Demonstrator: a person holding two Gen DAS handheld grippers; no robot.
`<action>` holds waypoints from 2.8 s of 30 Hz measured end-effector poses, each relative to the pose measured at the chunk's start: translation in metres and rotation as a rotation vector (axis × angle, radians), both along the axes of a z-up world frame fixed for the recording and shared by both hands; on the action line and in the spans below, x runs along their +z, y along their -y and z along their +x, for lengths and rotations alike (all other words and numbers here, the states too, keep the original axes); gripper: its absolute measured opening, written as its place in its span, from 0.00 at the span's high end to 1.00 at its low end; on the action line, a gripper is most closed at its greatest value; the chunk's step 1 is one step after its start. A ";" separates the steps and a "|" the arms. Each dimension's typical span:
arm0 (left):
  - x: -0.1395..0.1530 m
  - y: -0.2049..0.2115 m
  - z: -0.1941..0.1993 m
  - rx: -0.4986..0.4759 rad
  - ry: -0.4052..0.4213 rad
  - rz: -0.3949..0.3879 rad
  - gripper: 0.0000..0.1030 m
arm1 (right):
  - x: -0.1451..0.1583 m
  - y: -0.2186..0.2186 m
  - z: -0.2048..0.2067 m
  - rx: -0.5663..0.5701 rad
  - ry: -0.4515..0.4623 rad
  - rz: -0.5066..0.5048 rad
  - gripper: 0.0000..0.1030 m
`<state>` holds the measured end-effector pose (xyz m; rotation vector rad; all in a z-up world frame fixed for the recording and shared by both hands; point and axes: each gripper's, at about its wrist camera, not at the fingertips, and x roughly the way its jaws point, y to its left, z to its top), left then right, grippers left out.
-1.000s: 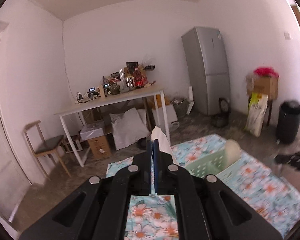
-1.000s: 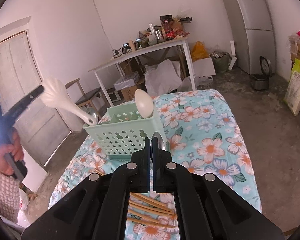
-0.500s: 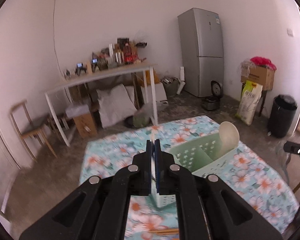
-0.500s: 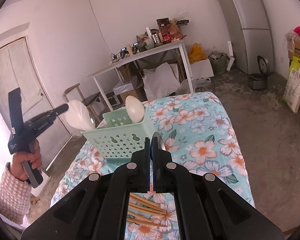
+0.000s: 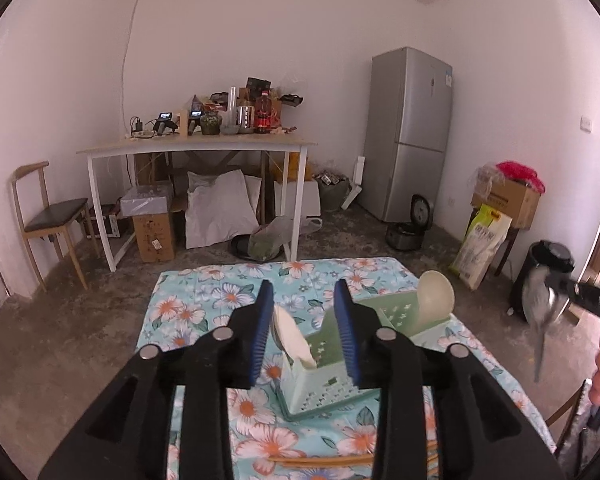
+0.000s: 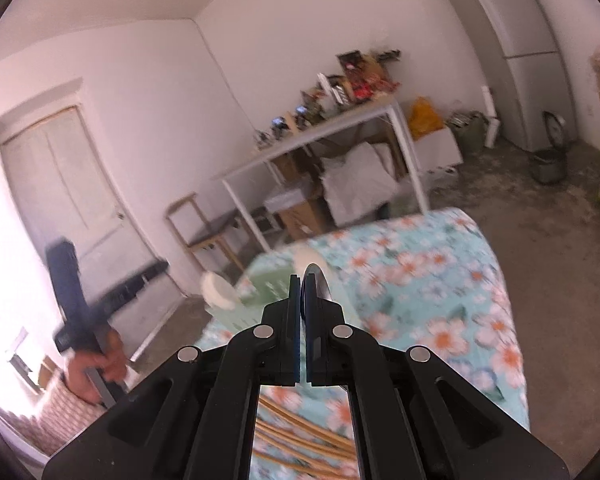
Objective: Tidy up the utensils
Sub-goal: 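Lower the metal spoon into the holder and open the right tool, then move both tools back over the wooden chopsticks on the quilt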
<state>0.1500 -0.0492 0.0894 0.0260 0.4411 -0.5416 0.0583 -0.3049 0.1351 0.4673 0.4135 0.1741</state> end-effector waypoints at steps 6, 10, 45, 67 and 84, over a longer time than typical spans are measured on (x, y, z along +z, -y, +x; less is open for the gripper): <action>-0.026 -0.028 -0.020 0.024 -0.064 -0.001 0.57 | 0.037 0.002 0.025 0.129 0.145 0.123 1.00; -0.046 -0.045 -0.033 0.051 -0.117 0.000 0.55 | 0.053 0.004 0.050 0.221 0.231 0.223 1.00; -0.080 -0.086 -0.045 0.141 -0.198 0.005 0.54 | -0.051 0.024 0.154 0.153 0.053 0.362 0.83; -0.083 -0.066 -0.061 0.067 -0.236 -0.010 0.37 | -0.013 -0.013 0.037 0.144 0.028 0.016 0.46; -0.137 -0.036 -0.078 -0.074 -0.410 0.110 0.27 | -0.168 -0.109 -0.028 0.211 -0.528 -0.081 0.21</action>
